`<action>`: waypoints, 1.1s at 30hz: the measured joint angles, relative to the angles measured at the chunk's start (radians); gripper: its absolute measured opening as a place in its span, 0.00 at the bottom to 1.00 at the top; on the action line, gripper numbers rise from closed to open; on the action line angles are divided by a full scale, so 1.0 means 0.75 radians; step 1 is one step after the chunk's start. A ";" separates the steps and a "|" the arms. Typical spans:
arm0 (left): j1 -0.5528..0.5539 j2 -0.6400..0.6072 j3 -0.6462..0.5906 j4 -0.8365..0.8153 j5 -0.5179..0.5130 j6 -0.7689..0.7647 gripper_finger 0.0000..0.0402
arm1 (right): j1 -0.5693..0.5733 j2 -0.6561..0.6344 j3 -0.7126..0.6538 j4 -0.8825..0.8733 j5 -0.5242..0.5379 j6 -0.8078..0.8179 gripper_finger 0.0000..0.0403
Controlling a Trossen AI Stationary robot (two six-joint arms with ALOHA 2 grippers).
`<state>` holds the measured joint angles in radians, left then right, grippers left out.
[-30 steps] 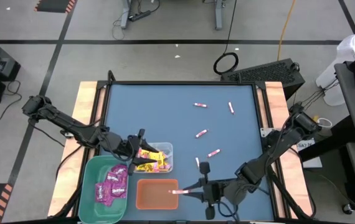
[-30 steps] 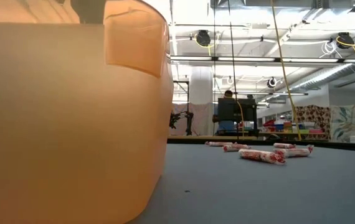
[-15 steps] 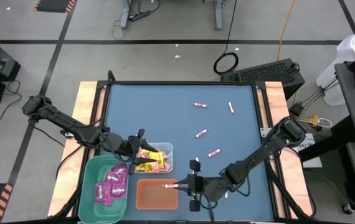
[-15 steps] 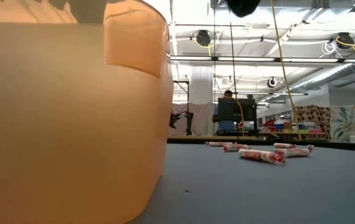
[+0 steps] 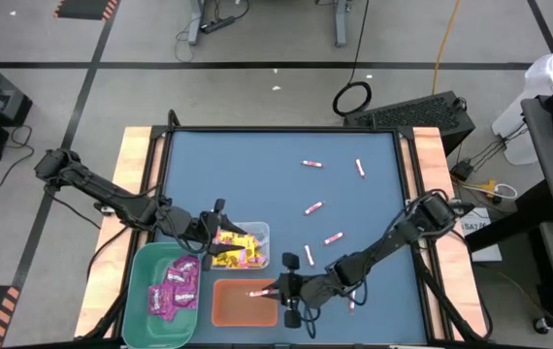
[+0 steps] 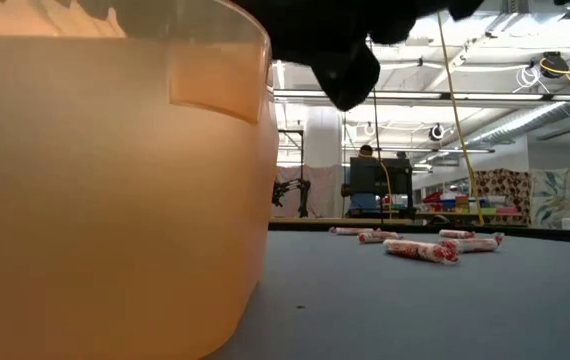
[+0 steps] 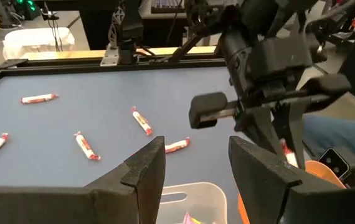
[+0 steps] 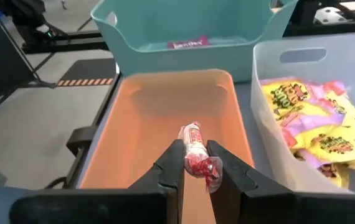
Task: Sort candy
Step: Put the red candy into the orange bin
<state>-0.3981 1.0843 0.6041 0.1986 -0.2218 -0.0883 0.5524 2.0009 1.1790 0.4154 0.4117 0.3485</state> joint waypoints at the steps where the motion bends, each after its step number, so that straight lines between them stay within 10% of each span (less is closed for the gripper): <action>1: 0.000 0.000 0.000 0.000 0.000 0.000 0.45 | -0.003 0.010 0.000 0.001 0.000 0.000 0.11; 20: 0.001 0.000 0.000 0.000 -0.006 0.031 0.45 | -0.015 0.079 0.010 -0.046 -0.106 0.085 0.11; 33: 0.002 0.000 -0.001 -0.009 -0.021 0.030 0.45 | -0.029 0.053 0.012 -0.059 -0.102 0.109 0.37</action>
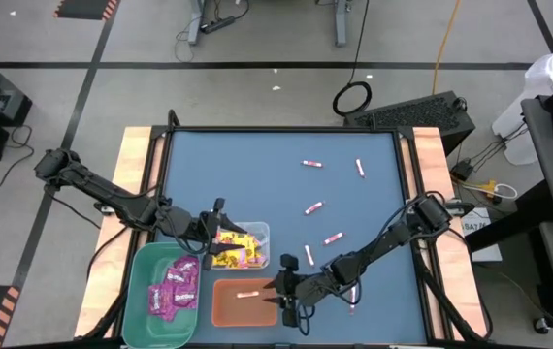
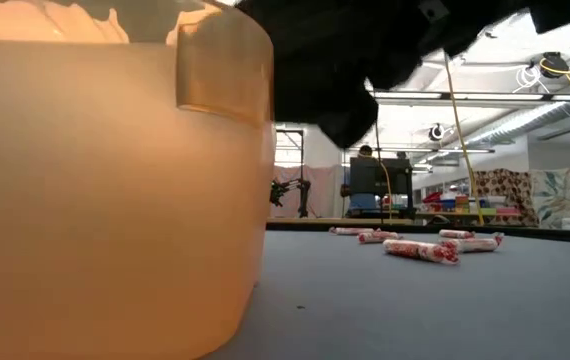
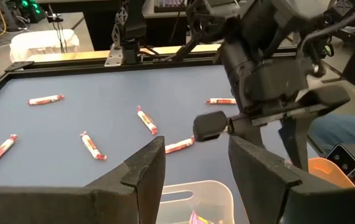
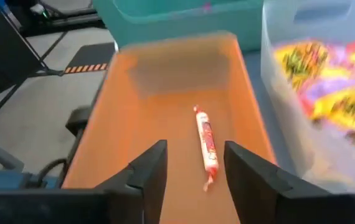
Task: Sort candy
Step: Put the red candy into the orange bin
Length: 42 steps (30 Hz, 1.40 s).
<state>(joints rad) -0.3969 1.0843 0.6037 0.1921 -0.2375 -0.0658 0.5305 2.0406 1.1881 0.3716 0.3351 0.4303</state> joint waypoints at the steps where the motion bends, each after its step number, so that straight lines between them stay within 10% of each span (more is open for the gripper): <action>1: 0.000 0.000 0.000 0.000 0.000 0.000 0.45 | 0.000 -0.017 0.000 -0.001 0.002 -0.017 0.38; 10: 0.000 0.000 0.000 -0.001 -0.001 -0.006 0.45 | 0.075 -0.259 0.000 -0.306 0.205 -0.037 0.38; 18: 0.000 0.000 0.000 0.001 -0.001 -0.007 0.45 | 0.139 -0.325 0.000 -0.851 0.485 0.464 0.37; 26: 0.000 0.000 0.000 0.013 -0.001 -0.009 0.45 | 0.122 -0.267 -0.001 -1.242 0.490 0.964 0.46; 42: 0.000 0.000 0.000 0.009 -0.001 -0.009 0.45 | 0.007 -0.087 -0.001 -1.227 0.315 1.088 0.45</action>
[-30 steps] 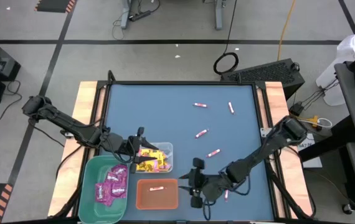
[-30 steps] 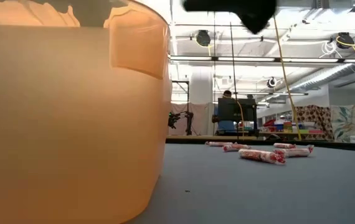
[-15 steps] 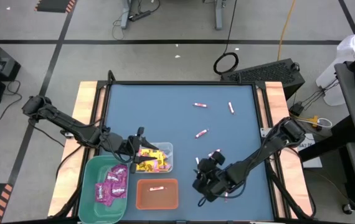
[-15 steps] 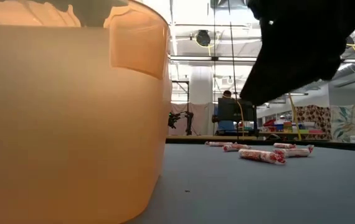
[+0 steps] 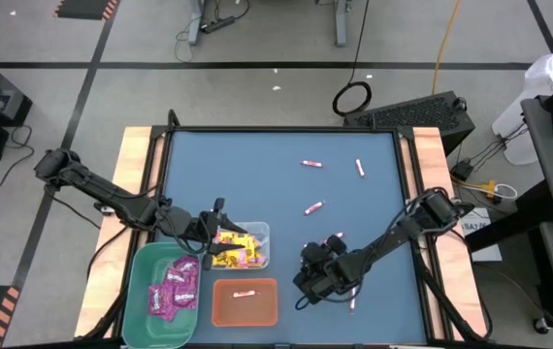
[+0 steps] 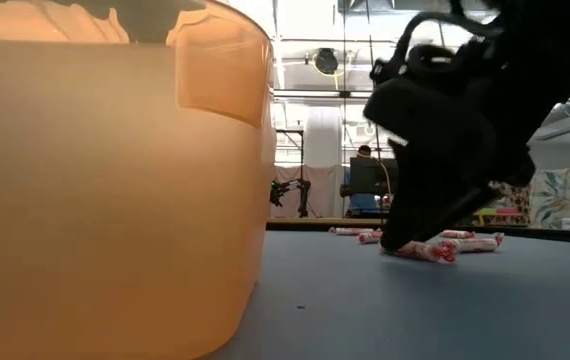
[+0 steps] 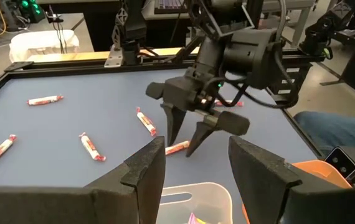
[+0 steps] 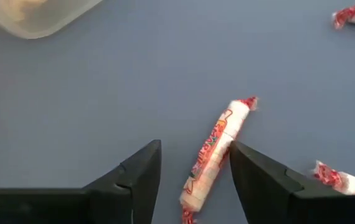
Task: Sort candy
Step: Put the red candy into the orange bin
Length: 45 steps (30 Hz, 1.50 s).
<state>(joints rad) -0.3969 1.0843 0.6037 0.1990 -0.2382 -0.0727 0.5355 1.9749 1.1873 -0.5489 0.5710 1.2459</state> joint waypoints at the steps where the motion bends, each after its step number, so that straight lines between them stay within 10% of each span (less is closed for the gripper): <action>1: 0.000 0.000 0.000 0.001 0.000 0.000 0.45 | -0.004 0.003 0.000 -0.001 -0.002 0.006 0.45; 15: 0.000 0.000 0.000 0.000 0.000 0.000 0.45 | -0.025 0.009 0.000 -0.008 -0.029 -0.008 0.36; 30: 0.000 0.000 0.000 0.001 0.000 0.001 0.45 | -0.028 0.003 -0.042 0.010 -0.081 -0.009 0.03; 45: -0.002 0.000 0.000 -0.015 0.000 -0.059 0.45 | 0.025 -0.188 0.046 0.006 0.048 -0.326 0.05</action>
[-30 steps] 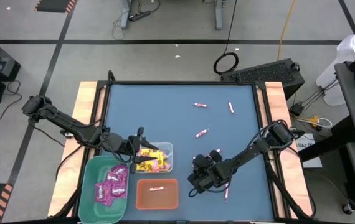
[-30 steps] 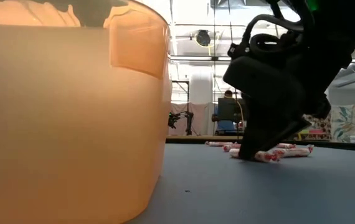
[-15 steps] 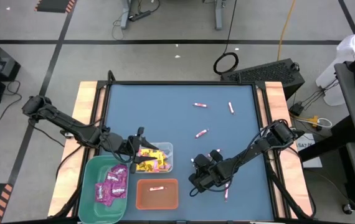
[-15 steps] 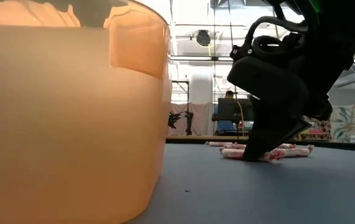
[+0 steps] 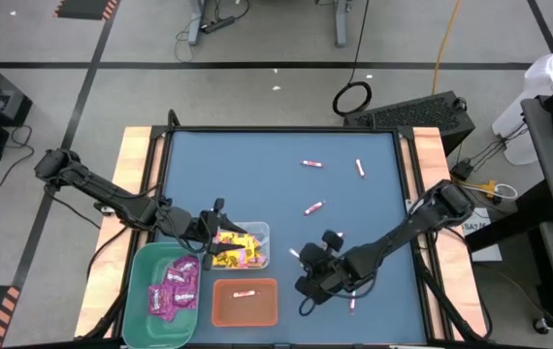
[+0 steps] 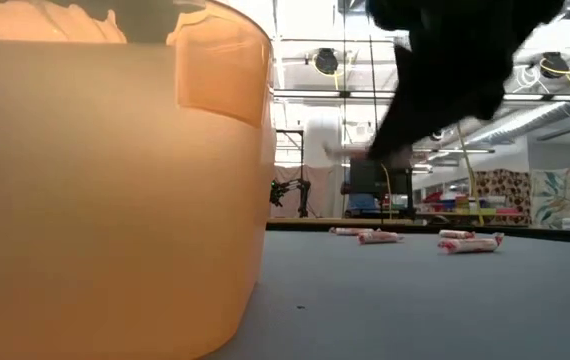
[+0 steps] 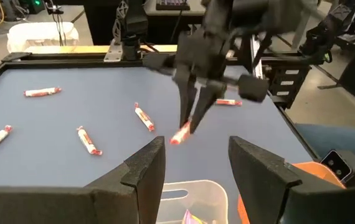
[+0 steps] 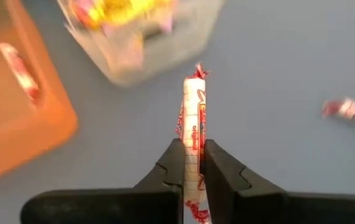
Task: Sort candy
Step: Put the red candy into the orange bin
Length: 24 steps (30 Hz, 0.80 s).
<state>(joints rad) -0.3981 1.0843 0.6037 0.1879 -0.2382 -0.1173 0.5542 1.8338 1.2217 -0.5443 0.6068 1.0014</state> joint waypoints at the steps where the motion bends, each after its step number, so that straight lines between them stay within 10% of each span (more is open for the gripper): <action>1: 0.000 0.000 0.000 -0.002 -0.001 -0.009 0.45 | 0.007 -0.018 0.010 0.000 0.032 -0.038 0.06; 24: -0.020 -0.001 0.000 0.100 -0.004 -0.041 0.45 | 0.069 -0.368 0.031 0.312 0.193 -0.988 0.06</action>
<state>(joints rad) -0.4133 1.0840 0.6037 0.2626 -0.2413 -0.1478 0.6060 1.5578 1.2449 -0.3100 0.7515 0.2607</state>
